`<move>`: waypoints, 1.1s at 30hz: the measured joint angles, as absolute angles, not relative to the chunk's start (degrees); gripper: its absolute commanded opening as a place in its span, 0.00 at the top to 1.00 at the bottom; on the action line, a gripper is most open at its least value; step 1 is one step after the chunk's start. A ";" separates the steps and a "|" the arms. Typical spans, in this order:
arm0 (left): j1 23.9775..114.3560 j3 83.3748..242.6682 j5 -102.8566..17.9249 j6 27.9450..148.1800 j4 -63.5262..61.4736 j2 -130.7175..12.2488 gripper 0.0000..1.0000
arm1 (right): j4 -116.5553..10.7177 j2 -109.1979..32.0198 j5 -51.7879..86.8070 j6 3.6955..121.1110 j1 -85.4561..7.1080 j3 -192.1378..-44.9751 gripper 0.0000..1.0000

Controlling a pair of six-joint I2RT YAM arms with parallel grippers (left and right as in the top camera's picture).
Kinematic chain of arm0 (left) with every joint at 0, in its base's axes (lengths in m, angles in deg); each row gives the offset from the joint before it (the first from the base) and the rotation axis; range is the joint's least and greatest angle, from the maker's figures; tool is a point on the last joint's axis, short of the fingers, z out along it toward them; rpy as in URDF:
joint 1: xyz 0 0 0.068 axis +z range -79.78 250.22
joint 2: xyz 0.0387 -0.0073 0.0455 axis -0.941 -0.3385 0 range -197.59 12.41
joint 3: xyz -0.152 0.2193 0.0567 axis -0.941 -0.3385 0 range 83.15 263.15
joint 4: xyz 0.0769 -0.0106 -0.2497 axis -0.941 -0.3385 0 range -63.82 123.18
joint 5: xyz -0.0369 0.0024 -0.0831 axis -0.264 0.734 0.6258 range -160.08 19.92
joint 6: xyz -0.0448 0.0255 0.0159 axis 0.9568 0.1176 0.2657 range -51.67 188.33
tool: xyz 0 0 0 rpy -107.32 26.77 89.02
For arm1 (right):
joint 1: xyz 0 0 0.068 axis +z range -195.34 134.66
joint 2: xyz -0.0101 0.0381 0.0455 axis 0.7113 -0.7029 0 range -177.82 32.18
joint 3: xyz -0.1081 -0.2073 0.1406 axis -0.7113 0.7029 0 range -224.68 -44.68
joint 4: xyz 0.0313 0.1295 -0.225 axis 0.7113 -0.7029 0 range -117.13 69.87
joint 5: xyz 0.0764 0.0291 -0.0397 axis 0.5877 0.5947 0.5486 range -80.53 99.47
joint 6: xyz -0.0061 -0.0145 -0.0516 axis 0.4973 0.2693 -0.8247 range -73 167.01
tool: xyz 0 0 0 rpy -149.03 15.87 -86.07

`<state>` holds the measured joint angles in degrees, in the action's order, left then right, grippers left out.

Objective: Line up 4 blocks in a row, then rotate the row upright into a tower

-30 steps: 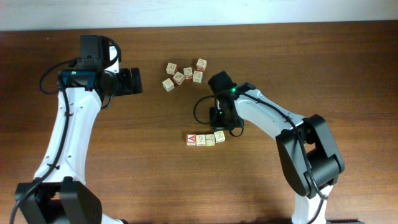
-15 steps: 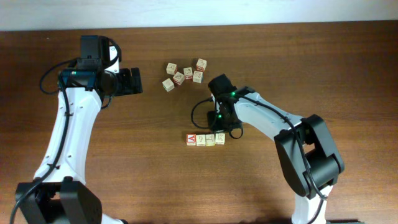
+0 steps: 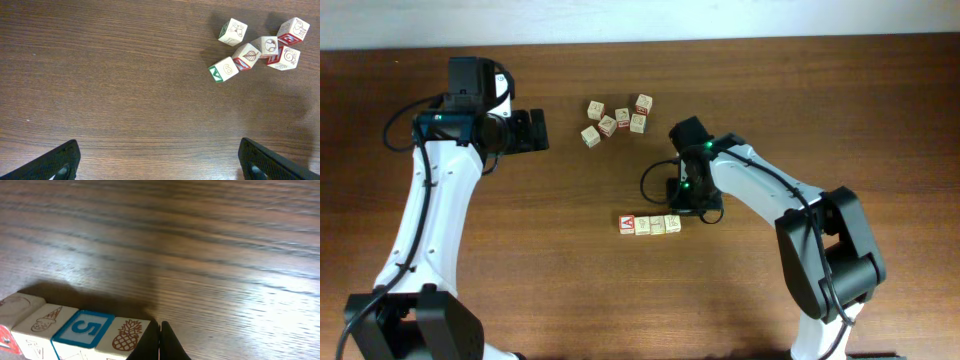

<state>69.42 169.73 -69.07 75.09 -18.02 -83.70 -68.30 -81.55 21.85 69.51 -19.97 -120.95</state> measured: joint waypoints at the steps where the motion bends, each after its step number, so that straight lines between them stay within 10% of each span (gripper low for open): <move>1: 69.42 169.73 -69.07 75.09 -18.02 -83.70 0.01 | -68.03 -81.55 21.87 69.51 -18.97 -120.95 0.96; 33: 69.42 169.73 -69.07 75.09 -18.00 -83.70 0.01 | -52.86 -84.26 9.59 86.01 -1.98 -124.56 0.96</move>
<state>69.42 169.73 -69.07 75.09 -18.00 -83.70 -52.86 -84.26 9.59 86.01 -1.98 -124.56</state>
